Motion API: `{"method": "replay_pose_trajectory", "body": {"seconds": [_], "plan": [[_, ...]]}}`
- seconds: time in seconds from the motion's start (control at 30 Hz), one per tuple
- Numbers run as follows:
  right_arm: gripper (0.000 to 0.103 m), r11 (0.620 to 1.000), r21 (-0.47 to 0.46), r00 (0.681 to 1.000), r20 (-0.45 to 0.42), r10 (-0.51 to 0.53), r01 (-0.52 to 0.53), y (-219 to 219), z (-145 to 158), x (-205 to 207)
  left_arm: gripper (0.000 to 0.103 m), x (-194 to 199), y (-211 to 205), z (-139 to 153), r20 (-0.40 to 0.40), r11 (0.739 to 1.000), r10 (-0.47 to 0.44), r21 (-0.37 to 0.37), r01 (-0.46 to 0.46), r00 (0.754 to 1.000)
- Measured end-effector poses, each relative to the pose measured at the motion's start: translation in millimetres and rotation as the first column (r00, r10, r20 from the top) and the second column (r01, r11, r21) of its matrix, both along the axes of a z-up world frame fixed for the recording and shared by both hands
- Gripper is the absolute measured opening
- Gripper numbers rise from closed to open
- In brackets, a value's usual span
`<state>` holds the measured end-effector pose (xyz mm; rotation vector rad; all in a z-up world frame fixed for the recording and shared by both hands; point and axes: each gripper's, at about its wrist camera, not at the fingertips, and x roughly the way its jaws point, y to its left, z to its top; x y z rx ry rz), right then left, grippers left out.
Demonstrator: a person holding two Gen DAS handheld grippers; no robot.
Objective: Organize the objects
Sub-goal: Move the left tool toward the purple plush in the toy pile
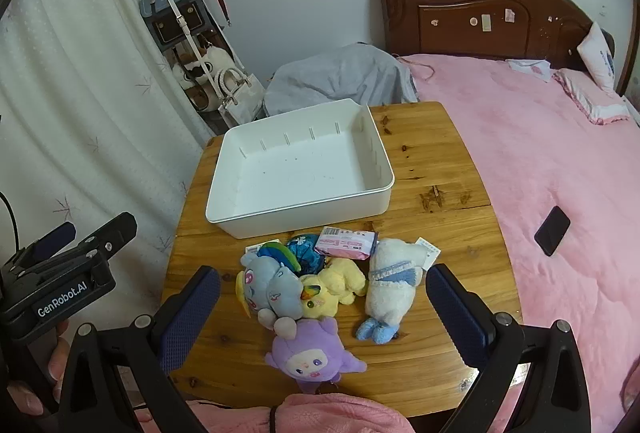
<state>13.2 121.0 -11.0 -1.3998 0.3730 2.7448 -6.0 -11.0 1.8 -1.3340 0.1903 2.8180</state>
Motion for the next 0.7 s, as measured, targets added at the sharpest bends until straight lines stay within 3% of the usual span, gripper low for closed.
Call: {"method": "replay_pose_trajectory", "body": {"seconds": [0.3, 0.7], "plan": [[0.103, 0.999, 0.017, 0.999, -0.003, -0.037, 0.037, -15, 1, 2, 0.102, -5, -11, -1, 0.005, 1.0, -0.026, 0.004, 0.026, 1.0], [0.103, 0.989, 0.074, 0.992, 0.004, -0.127, 0.126, -34, 0, 23, 0.102, -11, -13, -4, 0.027, 0.984, -0.171, 0.047, 0.17, 0.985]]}}
